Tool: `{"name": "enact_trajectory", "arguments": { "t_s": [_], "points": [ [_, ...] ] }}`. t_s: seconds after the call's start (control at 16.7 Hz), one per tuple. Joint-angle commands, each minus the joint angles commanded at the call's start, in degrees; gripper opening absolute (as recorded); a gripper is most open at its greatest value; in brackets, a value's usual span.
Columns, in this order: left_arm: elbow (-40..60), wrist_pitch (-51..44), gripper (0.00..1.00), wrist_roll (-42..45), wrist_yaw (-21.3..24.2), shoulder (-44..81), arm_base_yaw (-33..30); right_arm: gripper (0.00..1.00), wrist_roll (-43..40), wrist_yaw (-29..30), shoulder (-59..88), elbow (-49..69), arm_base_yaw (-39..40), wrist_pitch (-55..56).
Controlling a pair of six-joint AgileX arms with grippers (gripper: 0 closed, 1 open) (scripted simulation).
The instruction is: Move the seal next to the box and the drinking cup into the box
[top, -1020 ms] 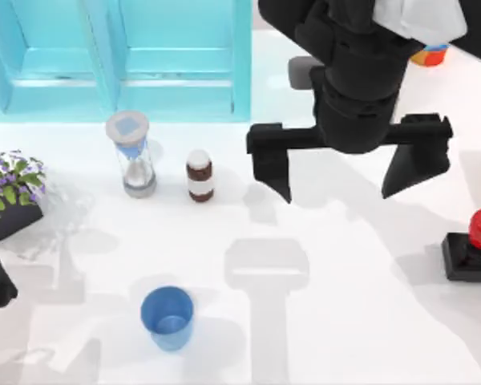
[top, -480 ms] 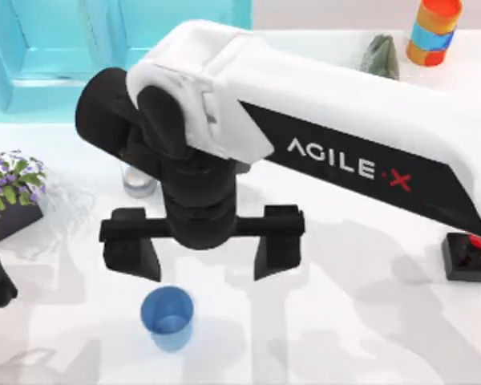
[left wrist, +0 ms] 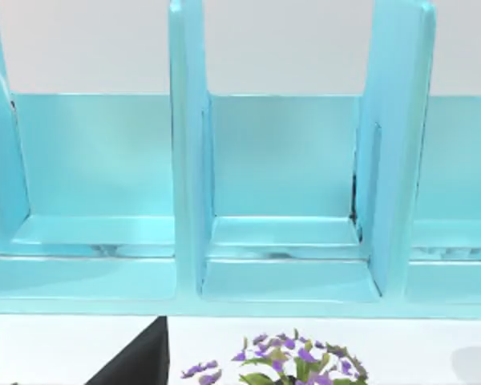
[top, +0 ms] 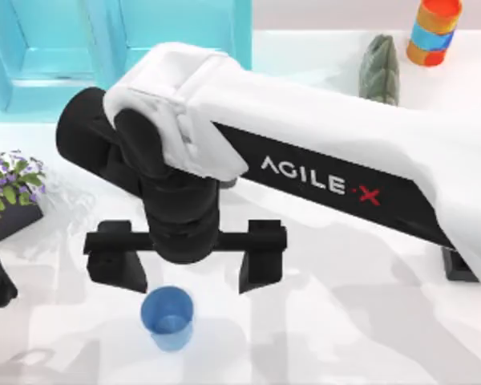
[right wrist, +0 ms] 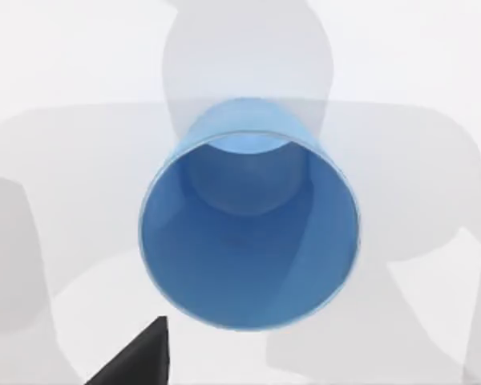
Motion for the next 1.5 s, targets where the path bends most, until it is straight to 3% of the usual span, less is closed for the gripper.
{"name": "enact_trajectory", "arguments": {
  "t_s": [0.6, 0.9, 1.5],
  "points": [
    [0.0, 0.0, 1.0, 0.0, 0.0, 0.0, 0.0, 1.0, 0.16, 0.01, 1.96, -13.67, 0.35, 15.76],
    [0.0, 0.0, 1.0, 0.0, 0.0, 0.0, 0.0, 1.0, 0.21, 0.01, 2.18, -14.67, 0.4, 16.91],
    [0.0, 0.0, 1.0, 0.0, 0.0, 0.0, 0.0, 0.25, 0.21, 0.01, 2.18, -14.67, 0.4, 16.91]
  ]
}}
